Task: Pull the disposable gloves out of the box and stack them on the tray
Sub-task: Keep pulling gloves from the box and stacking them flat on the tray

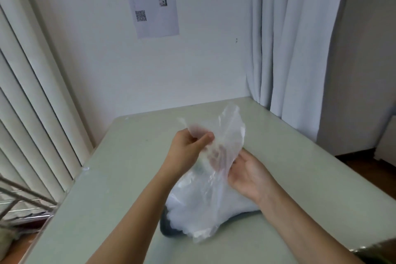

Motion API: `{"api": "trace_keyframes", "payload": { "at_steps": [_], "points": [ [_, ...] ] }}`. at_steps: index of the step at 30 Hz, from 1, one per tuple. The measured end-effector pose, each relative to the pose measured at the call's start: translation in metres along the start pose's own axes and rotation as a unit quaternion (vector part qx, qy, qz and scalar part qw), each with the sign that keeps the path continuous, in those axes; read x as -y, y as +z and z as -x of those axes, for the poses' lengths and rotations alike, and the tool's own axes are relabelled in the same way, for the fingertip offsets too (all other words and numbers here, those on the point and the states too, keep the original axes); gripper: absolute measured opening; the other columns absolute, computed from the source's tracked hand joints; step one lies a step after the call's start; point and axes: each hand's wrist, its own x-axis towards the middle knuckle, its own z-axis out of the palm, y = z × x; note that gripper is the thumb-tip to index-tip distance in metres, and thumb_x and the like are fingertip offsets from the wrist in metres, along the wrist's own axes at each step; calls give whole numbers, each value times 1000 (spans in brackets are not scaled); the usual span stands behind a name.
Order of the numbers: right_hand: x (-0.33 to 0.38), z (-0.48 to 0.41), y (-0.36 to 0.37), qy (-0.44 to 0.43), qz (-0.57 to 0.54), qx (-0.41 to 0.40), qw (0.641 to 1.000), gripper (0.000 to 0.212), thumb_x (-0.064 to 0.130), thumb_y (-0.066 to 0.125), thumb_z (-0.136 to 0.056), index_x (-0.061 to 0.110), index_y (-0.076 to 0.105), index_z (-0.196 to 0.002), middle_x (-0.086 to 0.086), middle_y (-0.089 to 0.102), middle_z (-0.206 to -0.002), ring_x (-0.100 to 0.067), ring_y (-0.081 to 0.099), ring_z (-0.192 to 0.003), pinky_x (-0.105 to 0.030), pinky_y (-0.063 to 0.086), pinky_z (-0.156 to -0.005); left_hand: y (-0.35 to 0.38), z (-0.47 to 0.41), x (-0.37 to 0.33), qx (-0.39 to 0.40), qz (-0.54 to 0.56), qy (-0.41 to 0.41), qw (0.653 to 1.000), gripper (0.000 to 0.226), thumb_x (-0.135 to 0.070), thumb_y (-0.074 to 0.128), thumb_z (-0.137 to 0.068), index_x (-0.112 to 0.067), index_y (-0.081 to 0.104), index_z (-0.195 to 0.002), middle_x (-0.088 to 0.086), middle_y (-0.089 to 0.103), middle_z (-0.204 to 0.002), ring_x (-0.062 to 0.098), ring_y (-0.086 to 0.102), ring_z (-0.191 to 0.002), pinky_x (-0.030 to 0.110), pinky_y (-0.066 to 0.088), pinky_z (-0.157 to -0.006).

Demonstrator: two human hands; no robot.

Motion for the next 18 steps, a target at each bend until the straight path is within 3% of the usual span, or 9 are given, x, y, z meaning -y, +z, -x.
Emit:
{"api": "trace_keyframes", "payload": {
  "at_steps": [3, 6, 9, 11, 13, 16, 18],
  "points": [
    [16, 9, -4, -11, 25, -28, 999, 46, 35, 49, -98, -3, 60, -121, -23, 56, -129, -37, 58, -114, -42, 54, -90, -19, 3, -15, 75, -111, 27, 991, 13, -15, 63, -92, -9, 69, -82, -5, 70, -69, 2, 65, -61, 17, 51, -58],
    [35, 23, 3, 46, 112, -4, 993, 81, 57, 69, -73, -8, 59, -121, -27, 61, -121, -37, 65, -102, -44, 58, -80, -36, 2, -25, 154, -187, 3, 970, 13, -16, 61, -93, -10, 69, -84, -5, 72, -72, 6, 67, -64, 18, 52, -59],
    [43, 30, 10, 74, 240, 14, 968, 100, 43, 92, -48, -8, 55, -126, -24, 62, -116, -33, 70, -88, -38, 59, -71, -46, -4, -28, 201, -158, -74, 964, 13, -13, 61, -93, -5, 68, -87, 1, 72, -72, 11, 65, -59, 19, 50, -56],
    [45, 30, 11, 47, 328, 0, 943, 90, 41, 89, -53, -8, 57, -122, -19, 64, -103, -30, 70, -86, -37, 59, -71, -49, -8, -25, 235, -102, -123, 959, 14, -10, 61, -92, -3, 68, -83, 7, 72, -73, 12, 64, -56, 19, 50, -55],
    [48, 33, 11, 22, 384, -14, 923, 67, 47, 76, -60, -1, 63, -105, -16, 69, -92, -30, 70, -89, -38, 58, -76, -48, -12, -18, 250, -44, -159, 954, 17, -9, 60, -92, -1, 68, -78, 8, 70, -70, 12, 62, -53, 18, 50, -52],
    [53, 37, 6, 31, 437, -16, 899, 63, 52, 69, -68, 0, 68, -104, -18, 71, -101, -29, 68, -91, -37, 54, -83, -42, -15, -3, 261, -45, -187, 946, 24, -11, 60, -92, -2, 69, -72, 6, 69, -64, 10, 62, -52, 16, 50, -54],
    [48, 37, 0, 21, 481, -33, 876, 46, 40, 70, -79, 1, 70, -103, -14, 72, -95, -21, 68, -82, -32, 55, -76, -35, -16, 11, 271, -42, -207, 939, 24, -12, 61, -92, -4, 70, -72, 4, 69, -63, 9, 62, -52, 17, 50, -56]
  ]
}}
